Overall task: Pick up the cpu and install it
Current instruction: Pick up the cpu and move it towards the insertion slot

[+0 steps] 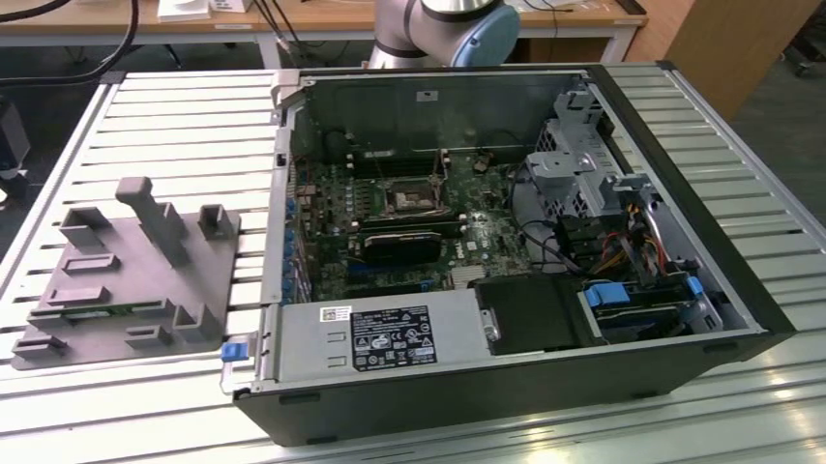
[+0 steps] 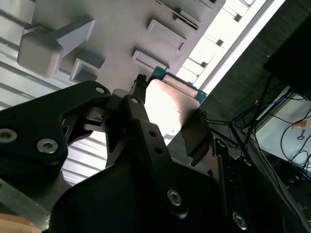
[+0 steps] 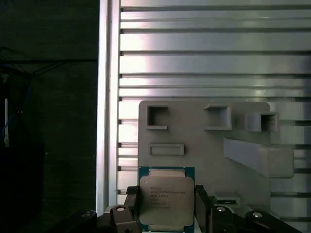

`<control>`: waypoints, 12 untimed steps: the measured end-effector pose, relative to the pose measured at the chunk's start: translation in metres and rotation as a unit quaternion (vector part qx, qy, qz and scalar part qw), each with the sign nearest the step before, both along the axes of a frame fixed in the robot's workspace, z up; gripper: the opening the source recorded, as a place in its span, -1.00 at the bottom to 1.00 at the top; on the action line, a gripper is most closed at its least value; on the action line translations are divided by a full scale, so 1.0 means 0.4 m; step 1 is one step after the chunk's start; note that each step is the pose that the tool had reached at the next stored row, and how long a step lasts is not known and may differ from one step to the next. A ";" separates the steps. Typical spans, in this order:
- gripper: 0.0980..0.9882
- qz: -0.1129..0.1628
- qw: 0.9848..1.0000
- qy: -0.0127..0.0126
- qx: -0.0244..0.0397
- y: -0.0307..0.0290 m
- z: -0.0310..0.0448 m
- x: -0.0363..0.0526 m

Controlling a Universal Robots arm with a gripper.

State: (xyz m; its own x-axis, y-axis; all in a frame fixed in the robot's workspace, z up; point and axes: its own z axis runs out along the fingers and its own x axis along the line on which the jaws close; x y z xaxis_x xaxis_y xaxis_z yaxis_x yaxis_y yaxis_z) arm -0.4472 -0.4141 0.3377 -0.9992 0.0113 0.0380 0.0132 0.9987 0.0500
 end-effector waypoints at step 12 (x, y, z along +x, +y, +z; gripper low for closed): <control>0.00 0.000 1.000 0.000 0.000 0.000 0.029 0.000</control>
